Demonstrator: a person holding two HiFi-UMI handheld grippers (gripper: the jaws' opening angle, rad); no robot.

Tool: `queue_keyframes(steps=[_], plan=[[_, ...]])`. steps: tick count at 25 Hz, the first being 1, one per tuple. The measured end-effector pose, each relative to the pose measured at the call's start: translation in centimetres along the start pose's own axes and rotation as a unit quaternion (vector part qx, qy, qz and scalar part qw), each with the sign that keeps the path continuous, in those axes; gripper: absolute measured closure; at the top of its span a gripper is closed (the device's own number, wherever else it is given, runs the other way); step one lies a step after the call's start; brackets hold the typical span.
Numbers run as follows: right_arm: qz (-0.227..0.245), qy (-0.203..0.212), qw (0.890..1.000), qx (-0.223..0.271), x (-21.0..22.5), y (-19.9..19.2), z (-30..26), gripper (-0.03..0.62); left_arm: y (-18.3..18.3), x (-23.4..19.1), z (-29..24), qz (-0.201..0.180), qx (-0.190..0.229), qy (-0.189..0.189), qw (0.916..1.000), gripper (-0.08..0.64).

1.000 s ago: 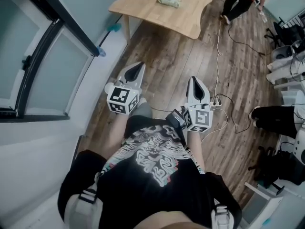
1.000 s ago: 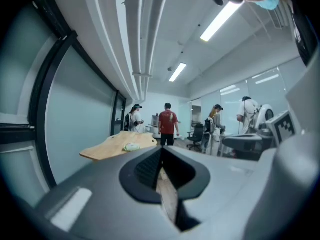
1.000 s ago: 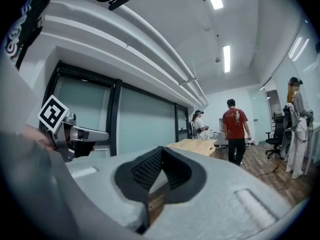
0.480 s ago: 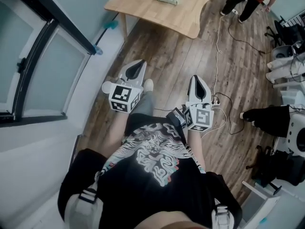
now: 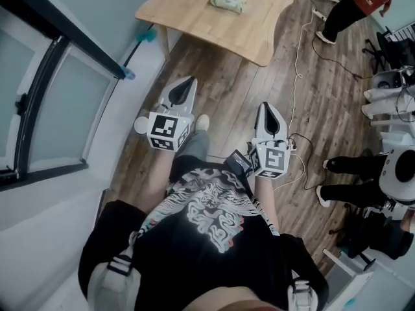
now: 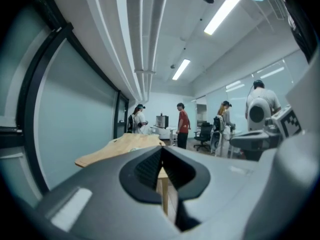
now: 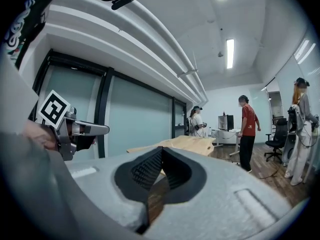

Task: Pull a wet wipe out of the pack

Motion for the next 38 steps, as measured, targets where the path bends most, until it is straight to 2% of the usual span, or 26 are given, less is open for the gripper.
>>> queue_keyframes(steps=[9,21,29,38], plan=[[-0.015,-0.012,1.000,-0.017,4.4,0.7,-9.4,0.594,1.3,-4.5,-10.7,-0.001,-0.012,-0.013,0.9998,0.574],[-0.021,0.012,0.999,-0.030,7.1,1.1,-21.0,0.594,1.4,-10.9,-20.8,0.007,-0.035,-0.006,0.9993,0.574],[-0.020,0.004,0.999,-0.037,8.8,0.9,-26.7,0.594,1.0,-13.8,-25.9,0.010,-0.041,-0.016,0.9990,0.574],[-0.023,-0.011,0.998,-0.049,9.4,0.5,-28.8,0.594,0.5,-15.5,-28.5,0.013,-0.046,-0.022,0.9986,0.574]])
Point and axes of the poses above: the fingertips, and each gripper's own axes: z backward along the fingers, x to its right, y out of its top, the point moved 9 cm from there along z, backward along the fingers, and after that the axes turned 4 degrees about y, right-handed, at the moved point
